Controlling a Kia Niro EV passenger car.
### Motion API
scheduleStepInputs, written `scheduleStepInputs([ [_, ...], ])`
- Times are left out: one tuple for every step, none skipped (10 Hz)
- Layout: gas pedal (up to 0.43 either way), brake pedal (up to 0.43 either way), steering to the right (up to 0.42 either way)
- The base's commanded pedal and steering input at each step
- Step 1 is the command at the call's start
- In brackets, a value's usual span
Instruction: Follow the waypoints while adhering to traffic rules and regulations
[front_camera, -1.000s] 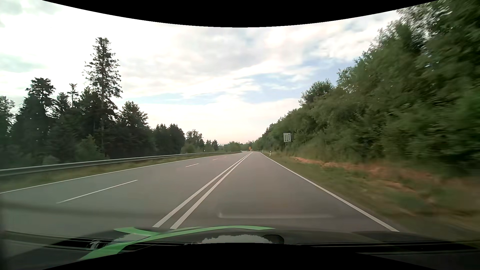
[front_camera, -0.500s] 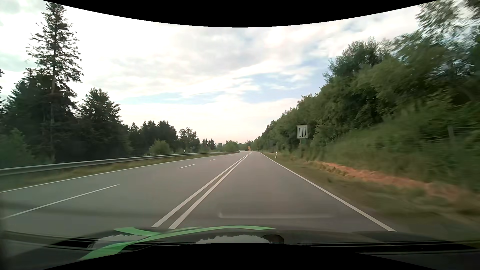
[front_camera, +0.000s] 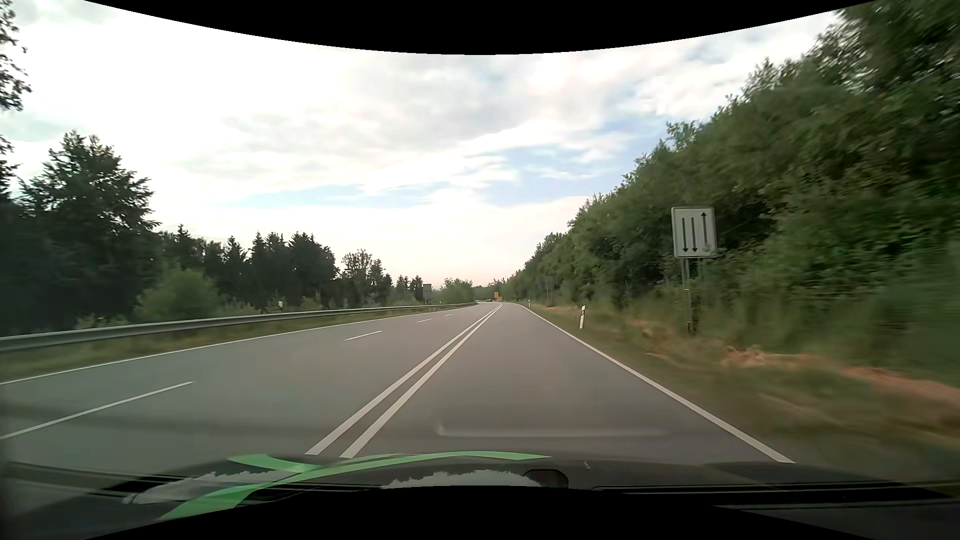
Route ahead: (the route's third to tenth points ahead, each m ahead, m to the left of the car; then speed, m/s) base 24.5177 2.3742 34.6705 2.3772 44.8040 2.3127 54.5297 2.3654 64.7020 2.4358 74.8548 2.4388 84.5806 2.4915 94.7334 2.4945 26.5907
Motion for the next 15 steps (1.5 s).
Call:
scheduleStepInputs([
  [0.157,0.0,-0.001],
  [0.157,0.0,0.0],
  [0.169,0.0,-0.001],
  [0.169,0.0,-0.001],
  [0.169,0.0,-0.001],
  [0.169,0.0,0.0],
  [0.169,0.0,0.0],
  [0.177,0.0,-0.001],
  [0.169,0.0,-0.001],
  [0.15,0.0,-0.001],
  [0.138,0.0,-0.001],
  [0.13,0.0,-0.001],
  [0.098,0.0,0.0],
  [0.098,0.0,-0.001],
  [0.098,0.0,0.0],
])
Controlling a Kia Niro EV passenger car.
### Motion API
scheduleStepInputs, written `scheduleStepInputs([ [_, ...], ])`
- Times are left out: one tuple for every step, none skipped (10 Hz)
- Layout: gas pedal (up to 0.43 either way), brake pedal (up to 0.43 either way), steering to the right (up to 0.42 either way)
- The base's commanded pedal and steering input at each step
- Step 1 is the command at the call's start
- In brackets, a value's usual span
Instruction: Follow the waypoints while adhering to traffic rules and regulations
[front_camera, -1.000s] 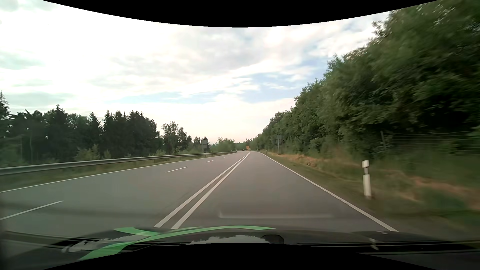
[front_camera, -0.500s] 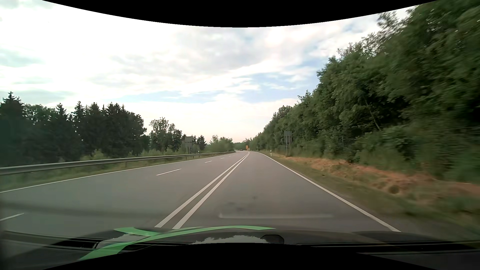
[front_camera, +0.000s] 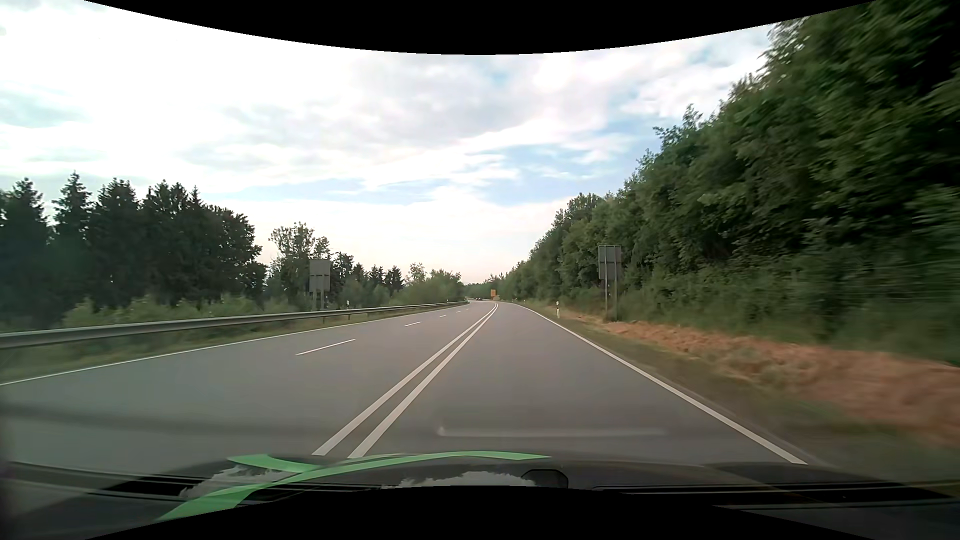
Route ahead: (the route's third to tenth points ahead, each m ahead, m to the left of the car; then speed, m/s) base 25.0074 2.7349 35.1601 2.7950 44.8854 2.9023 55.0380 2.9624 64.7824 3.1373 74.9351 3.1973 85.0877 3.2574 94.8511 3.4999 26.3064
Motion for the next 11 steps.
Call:
scheduleStepInputs([
  [0.098,0.0,-0.001],
  [0.098,0.0,-0.001],
  [0.11,0.0,-0.001],
  [0.11,0.0,-0.001],
  [0.11,0.0,0.0],
  [0.13,0.0,0.0],
  [0.138,0.0,0.0],
  [0.138,0.0,0.0],
  [0.15,0.0,0.0],
  [0.15,0.0,0.0],
  [0.157,0.0,0.0],
])
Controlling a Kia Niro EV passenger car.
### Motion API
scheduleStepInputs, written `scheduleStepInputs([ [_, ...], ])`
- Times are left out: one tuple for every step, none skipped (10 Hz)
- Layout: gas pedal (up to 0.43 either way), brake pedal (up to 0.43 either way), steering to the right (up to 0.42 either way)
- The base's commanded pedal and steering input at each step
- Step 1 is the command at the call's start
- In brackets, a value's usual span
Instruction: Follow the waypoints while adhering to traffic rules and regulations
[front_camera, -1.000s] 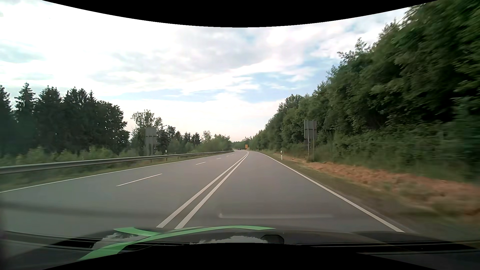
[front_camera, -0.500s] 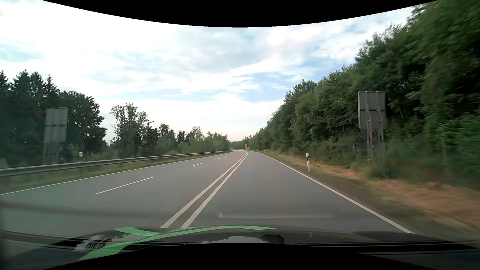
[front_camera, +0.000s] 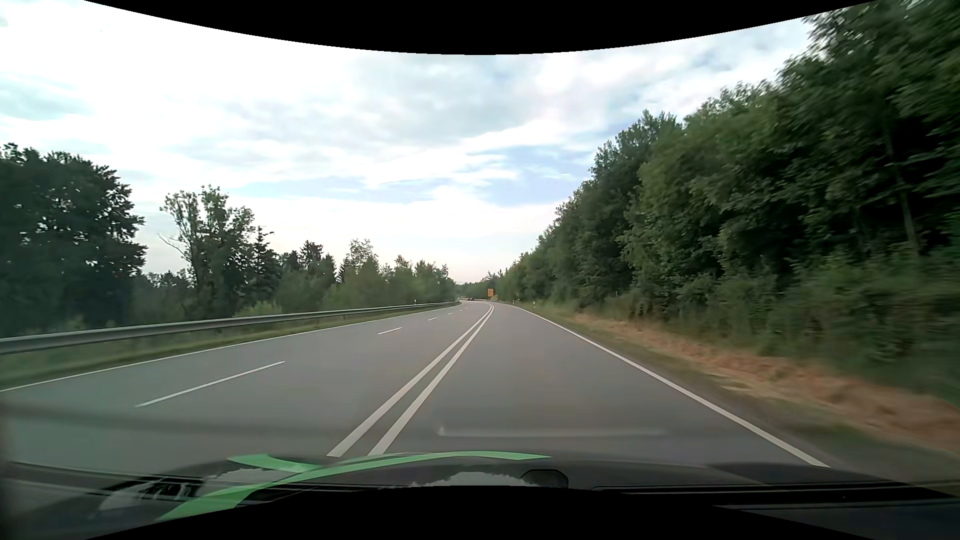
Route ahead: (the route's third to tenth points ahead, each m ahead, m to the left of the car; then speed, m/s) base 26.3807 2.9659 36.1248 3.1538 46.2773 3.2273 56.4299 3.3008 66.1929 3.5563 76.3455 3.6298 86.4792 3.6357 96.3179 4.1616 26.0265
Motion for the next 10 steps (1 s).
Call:
scheduleStepInputs([
  [0.157,0.0,0.0],
  [0.169,0.0,0.0],
  [0.169,0.0,0.0],
  [0.169,0.0,0.0],
  [0.177,0.0,-0.002],
  [0.189,0.0,-0.002],
  [0.189,0.0,-0.002],
  [0.189,0.0,-0.002],
  [0.189,0.0,-0.003],
  [0.177,0.0,-0.003],
])
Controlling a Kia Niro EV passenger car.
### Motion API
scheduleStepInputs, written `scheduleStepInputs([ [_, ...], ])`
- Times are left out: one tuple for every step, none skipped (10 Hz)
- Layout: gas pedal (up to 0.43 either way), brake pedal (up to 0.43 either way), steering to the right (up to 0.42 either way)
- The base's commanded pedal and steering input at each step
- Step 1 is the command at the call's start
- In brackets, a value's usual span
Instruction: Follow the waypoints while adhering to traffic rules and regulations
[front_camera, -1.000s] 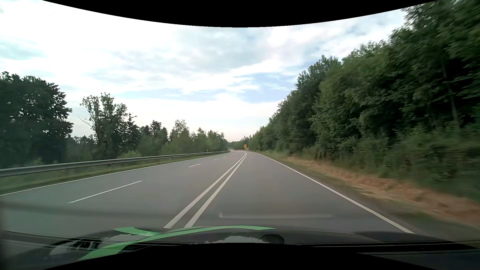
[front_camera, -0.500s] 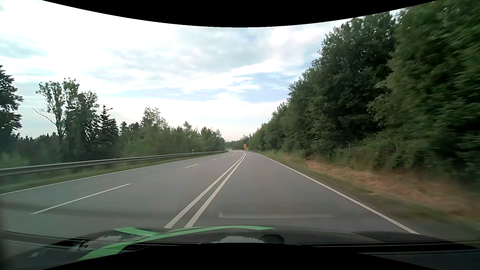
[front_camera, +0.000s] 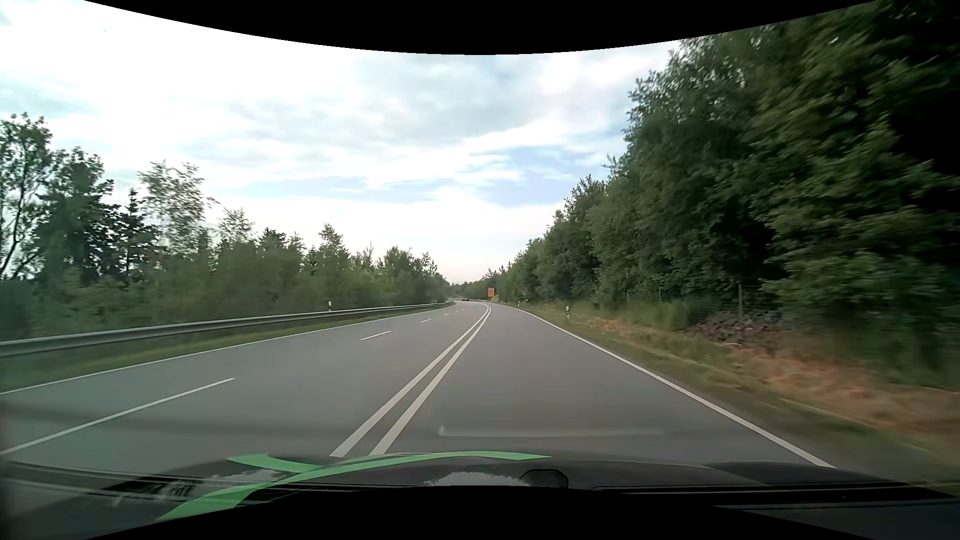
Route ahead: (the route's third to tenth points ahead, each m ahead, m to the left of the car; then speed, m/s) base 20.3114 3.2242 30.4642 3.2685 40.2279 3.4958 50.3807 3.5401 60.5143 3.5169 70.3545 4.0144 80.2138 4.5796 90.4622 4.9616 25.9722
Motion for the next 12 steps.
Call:
scheduleStepInputs([
  [0.169,0.0,-0.003],
  [0.169,0.0,-0.003],
  [0.169,0.0,-0.003],
  [0.177,0.0,-0.003],
  [0.189,0.0,-0.003],
  [0.189,0.0,-0.003],
  [0.189,0.0,-0.003],
  [0.189,0.0,-0.004],
  [0.189,0.0,-0.004],
  [0.177,0.0,-0.004],
  [0.177,0.0,-0.004],
  [0.177,0.0,-0.004],
])
